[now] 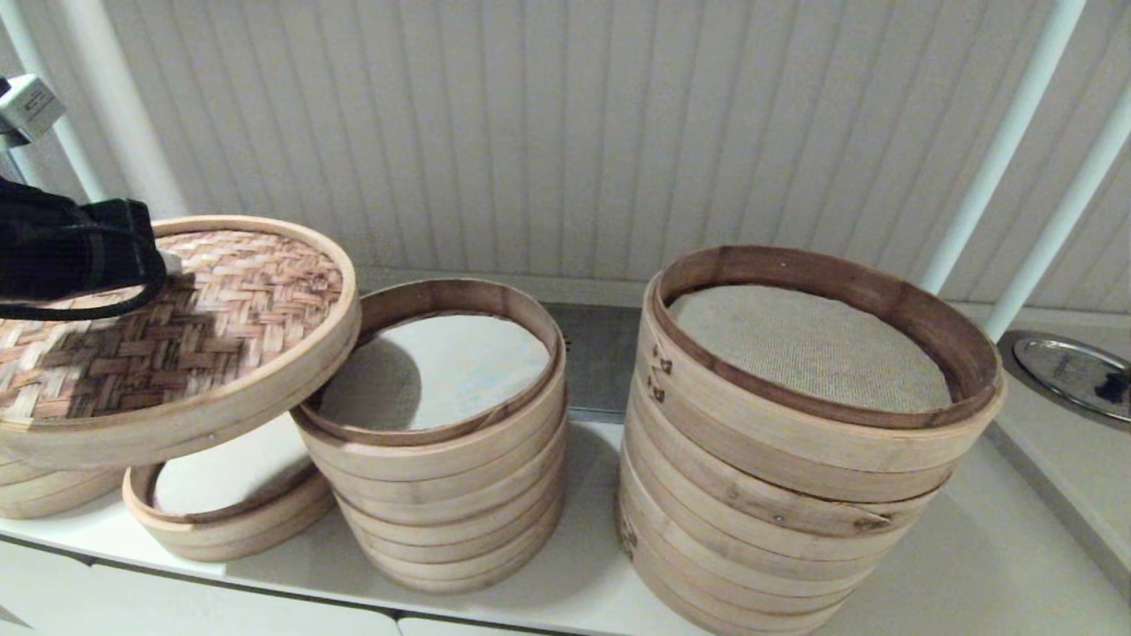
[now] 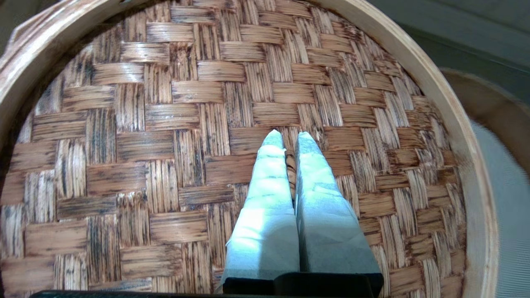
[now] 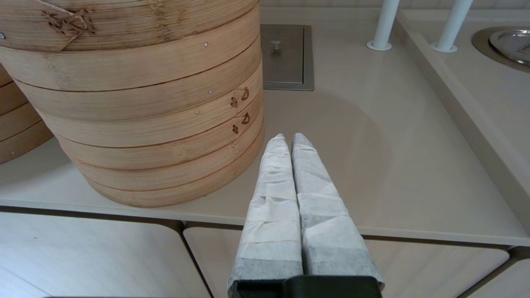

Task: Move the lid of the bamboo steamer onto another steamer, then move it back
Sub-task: Put the steamer

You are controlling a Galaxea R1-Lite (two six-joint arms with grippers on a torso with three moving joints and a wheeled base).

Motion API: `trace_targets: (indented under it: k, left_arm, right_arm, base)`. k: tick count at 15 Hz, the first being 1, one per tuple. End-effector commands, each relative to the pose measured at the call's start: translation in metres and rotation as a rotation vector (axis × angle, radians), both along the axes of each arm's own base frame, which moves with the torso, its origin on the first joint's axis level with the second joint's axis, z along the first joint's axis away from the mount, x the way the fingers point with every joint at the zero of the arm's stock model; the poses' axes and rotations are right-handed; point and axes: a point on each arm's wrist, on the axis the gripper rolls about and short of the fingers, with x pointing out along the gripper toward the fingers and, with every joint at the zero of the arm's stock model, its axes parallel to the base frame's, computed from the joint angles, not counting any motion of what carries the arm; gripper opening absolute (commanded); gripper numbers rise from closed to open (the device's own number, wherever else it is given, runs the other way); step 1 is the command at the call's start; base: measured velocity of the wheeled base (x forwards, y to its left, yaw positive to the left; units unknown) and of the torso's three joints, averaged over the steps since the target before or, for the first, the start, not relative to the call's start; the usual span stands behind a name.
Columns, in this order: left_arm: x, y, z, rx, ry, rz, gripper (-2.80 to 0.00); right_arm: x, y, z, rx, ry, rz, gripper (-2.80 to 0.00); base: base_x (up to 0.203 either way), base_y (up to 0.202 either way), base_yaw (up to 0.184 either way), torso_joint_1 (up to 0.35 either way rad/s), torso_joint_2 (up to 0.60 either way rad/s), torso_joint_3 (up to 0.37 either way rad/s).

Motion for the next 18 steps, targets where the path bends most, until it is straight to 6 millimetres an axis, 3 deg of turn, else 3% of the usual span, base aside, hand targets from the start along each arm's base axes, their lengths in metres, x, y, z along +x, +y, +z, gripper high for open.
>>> trace_targets:
  k: [1,10,18]
  left_arm:
    - [-0.006,0.007,-0.004,-0.003,0.010,0.029,-2.80]
    - [-0.009,0.046,-0.009,-0.105,-0.036,0.219,-2.80]
    - [-0.004,0.066,-0.022,-0.161,-0.031,0.312,-2.80]
  right_arm:
    - [0.000,0.000,-0.001,0.001,0.002,0.000,-2.80]
    - [0.000,0.000,-0.001,0.001,0.002,0.000,-2.80]
    - [0.000,0.000,-0.001,0.001,0.003,0.000,-2.80]
  base:
    - [0.000,0.000,0.000,0.000,0.00,0.000]
    - [0.000,0.000,0.000,0.000,0.00,0.000]
    - [0.000,0.000,0.000,0.000,0.00,0.000]
